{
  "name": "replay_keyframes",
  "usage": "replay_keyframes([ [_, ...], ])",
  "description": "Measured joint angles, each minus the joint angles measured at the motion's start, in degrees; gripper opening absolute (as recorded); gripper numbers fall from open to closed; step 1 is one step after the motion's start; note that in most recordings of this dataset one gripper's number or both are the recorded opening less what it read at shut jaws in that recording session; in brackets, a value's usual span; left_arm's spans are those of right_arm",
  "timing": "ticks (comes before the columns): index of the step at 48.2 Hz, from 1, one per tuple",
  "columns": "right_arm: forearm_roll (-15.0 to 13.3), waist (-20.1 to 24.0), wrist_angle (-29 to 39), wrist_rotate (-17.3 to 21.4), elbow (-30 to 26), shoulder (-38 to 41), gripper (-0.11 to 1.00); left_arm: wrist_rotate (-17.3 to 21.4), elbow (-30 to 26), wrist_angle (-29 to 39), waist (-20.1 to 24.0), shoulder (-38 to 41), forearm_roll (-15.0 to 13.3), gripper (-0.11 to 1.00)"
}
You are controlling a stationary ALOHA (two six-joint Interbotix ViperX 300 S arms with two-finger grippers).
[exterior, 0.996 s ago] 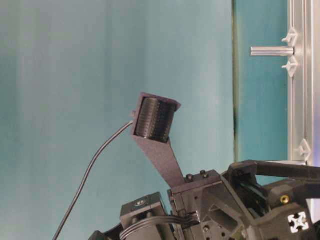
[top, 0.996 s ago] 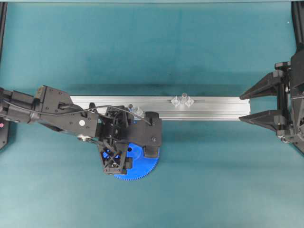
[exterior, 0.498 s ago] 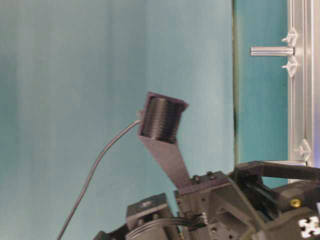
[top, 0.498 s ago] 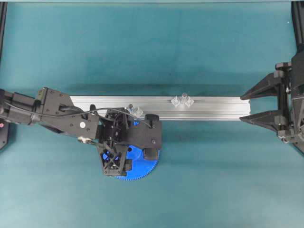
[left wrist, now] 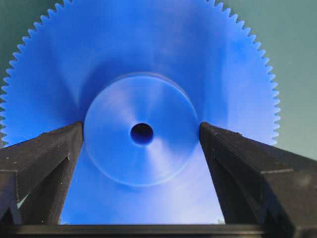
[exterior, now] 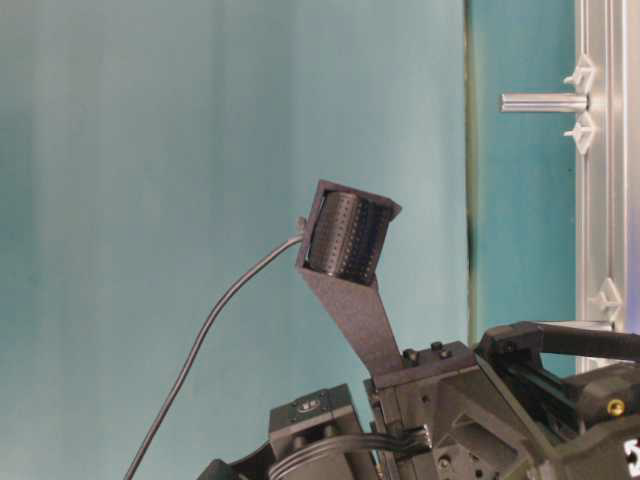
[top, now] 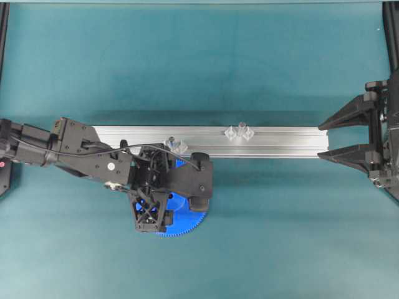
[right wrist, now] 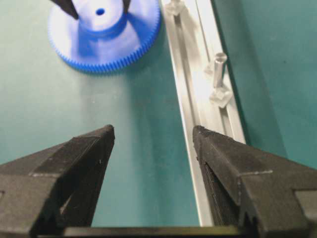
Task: Insert the large gear onto the shaft.
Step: 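Close the left gripper on the hub of the blue gear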
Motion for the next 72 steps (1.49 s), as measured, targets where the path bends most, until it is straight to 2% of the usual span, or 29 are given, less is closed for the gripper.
replay_keyframes([
  [72, 0.0, -0.1, 0.0, 0.1, 0.0, -0.1, 0.73, -0.1, 1.1, -2.7, 0.2, 1.1, 0.3, 0.94],
])
